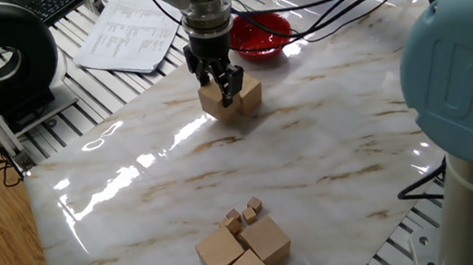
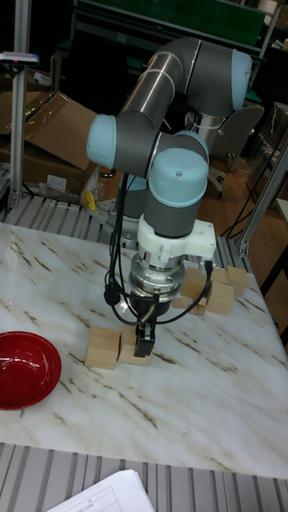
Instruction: Stack the blocks into a pyramid shape
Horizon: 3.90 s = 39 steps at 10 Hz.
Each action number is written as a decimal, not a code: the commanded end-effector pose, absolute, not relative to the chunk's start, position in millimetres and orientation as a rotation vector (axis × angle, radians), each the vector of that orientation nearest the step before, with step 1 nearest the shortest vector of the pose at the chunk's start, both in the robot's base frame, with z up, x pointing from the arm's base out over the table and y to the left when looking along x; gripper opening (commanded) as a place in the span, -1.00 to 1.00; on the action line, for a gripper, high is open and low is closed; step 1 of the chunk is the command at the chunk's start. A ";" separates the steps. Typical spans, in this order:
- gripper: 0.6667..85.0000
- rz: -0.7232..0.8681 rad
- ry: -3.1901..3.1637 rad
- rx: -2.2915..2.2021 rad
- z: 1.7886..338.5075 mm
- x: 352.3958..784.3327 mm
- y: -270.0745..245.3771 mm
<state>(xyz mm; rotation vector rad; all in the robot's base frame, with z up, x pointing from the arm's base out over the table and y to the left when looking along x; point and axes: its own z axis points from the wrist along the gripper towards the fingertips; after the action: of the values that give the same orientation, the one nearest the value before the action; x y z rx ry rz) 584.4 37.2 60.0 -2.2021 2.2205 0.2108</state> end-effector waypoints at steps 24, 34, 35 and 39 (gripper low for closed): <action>-0.99 0.276 2.230 -2.182 33.5 578.1 33.9; -0.99 0.257 2.221 -2.139 31.5 582.4 32.2; -0.99 0.208 2.200 -2.152 32.4 590.0 29.1; -0.99 0.207 2.214 -2.095 34.3 600.4 41.8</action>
<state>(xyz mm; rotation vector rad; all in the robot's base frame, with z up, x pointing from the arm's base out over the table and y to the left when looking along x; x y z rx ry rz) 591.5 34.1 33.3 -2.1422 2.2140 0.2075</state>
